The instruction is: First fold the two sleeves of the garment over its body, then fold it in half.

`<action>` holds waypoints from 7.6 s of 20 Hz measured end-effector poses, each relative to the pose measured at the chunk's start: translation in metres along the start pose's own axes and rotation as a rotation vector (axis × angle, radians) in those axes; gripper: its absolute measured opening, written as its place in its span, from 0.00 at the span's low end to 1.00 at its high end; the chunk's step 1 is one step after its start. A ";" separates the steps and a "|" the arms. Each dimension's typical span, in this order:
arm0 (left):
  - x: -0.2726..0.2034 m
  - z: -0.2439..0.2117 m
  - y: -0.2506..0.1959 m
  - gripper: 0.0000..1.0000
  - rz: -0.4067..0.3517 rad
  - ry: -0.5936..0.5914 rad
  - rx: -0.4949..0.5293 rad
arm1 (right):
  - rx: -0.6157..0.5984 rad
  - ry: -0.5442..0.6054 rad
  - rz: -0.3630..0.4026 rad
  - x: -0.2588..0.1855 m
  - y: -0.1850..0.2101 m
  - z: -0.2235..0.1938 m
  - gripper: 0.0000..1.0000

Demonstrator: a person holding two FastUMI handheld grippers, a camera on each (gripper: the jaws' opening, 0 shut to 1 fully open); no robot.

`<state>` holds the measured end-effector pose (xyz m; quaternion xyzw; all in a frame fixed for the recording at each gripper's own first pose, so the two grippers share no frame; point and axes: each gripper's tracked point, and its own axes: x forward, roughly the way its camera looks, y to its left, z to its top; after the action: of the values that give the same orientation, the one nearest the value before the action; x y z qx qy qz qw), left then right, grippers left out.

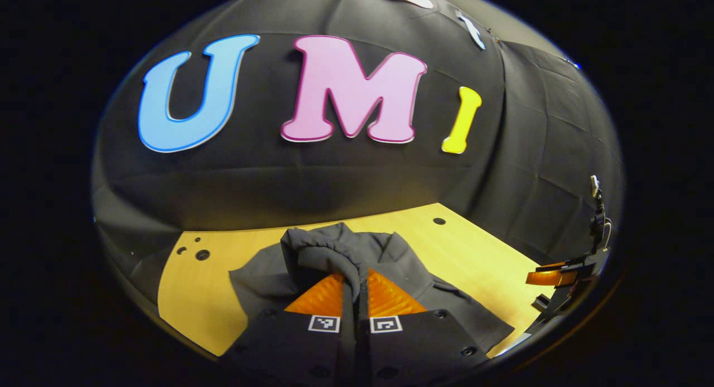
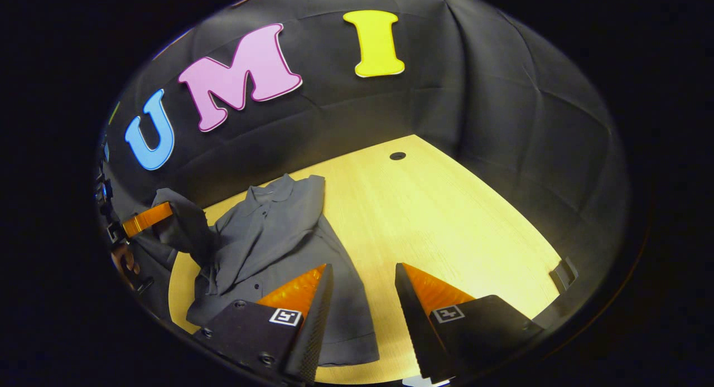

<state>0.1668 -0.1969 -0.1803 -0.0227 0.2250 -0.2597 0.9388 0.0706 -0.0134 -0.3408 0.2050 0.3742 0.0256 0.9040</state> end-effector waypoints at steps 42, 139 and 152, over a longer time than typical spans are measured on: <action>-0.003 -0.159 -0.123 0.96 -0.307 0.329 0.000 | -0.064 0.136 0.092 -0.012 0.016 -0.052 0.90; 0.038 -0.019 0.244 0.05 0.304 0.041 -0.214 | -0.112 -0.120 0.246 0.175 0.141 0.152 0.05; 0.148 -0.088 0.281 0.05 0.390 0.117 -0.176 | -0.190 -0.017 0.163 0.309 0.125 0.095 0.06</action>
<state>0.3755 -0.0215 -0.3648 -0.0455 0.3013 -0.0535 0.9510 0.3717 0.1289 -0.4378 0.1482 0.3444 0.1325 0.9175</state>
